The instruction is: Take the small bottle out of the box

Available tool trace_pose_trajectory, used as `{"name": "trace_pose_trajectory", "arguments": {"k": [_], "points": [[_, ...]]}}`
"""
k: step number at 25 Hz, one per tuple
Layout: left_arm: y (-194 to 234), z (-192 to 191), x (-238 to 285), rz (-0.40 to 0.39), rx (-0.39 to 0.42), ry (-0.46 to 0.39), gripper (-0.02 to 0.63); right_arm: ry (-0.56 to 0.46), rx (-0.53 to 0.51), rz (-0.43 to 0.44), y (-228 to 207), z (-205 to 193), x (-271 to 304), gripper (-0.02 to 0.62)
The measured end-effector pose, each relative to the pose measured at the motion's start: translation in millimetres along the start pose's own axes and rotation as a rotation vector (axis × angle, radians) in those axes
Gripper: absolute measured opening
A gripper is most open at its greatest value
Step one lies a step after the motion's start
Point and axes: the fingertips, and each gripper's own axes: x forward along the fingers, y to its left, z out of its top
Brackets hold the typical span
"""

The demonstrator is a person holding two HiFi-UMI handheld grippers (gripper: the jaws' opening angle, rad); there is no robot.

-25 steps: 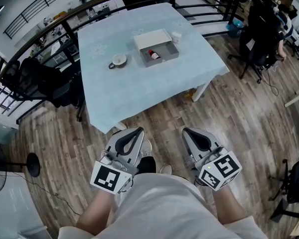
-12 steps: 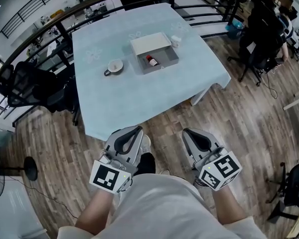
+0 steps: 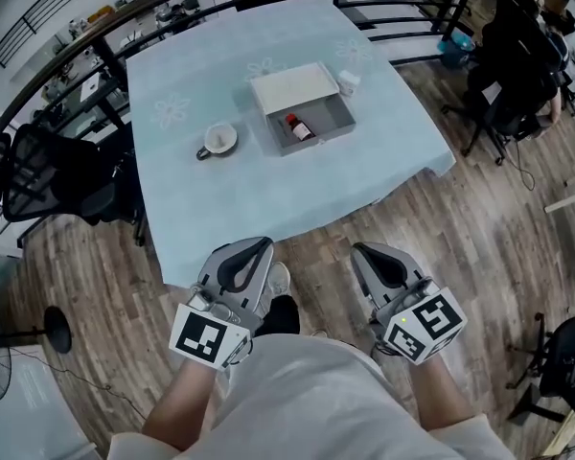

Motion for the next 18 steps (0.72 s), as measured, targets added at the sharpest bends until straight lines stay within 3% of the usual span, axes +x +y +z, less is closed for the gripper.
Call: {"name": "trace_pose_trajectory", "arguments": {"k": [18], "points": [[154, -7, 89, -0.079, -0.06, 0.039, 0.02, 0.06, 0.042, -0.052, -54, 50, 153, 0.021]]}}
